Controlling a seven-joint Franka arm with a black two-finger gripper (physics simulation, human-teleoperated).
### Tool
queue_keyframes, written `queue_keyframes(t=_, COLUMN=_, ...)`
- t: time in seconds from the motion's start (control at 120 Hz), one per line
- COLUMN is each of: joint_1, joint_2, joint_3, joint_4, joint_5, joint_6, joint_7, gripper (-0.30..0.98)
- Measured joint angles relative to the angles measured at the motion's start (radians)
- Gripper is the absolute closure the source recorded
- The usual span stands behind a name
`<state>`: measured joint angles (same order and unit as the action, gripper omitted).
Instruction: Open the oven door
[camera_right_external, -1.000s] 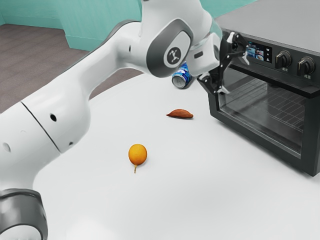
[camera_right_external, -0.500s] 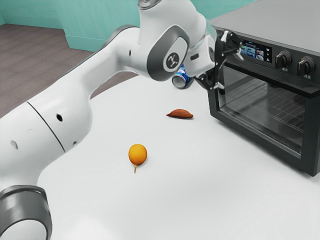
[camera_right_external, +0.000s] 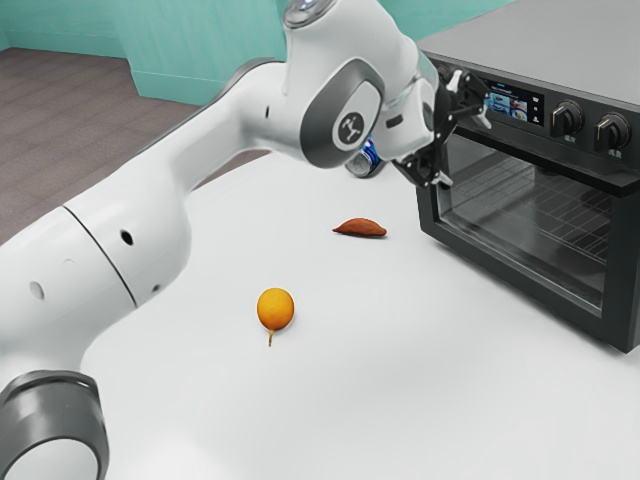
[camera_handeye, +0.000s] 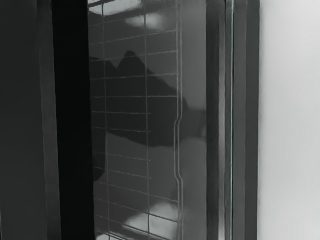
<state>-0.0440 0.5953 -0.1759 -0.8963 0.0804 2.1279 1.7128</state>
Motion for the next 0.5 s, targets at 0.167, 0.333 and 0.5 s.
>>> queue_keyframes(t=0.167, joint_1=0.001, joint_2=-0.006, joint_3=0.0, joint_4=0.001, joint_5=-0.033, joint_6=-0.061, joint_7=0.0, gripper=-0.02)
queue_keyframes(t=0.333, joint_1=0.006, joint_2=0.004, joint_3=0.002, joint_4=0.013, joint_5=-0.039, joint_6=-0.043, joint_7=0.0, gripper=-0.01)
queue_keyframes(t=0.5, joint_1=0.023, joint_2=0.019, joint_3=-0.004, joint_4=0.01, joint_5=-0.041, joint_6=-0.006, joint_7=0.0, gripper=-0.02)
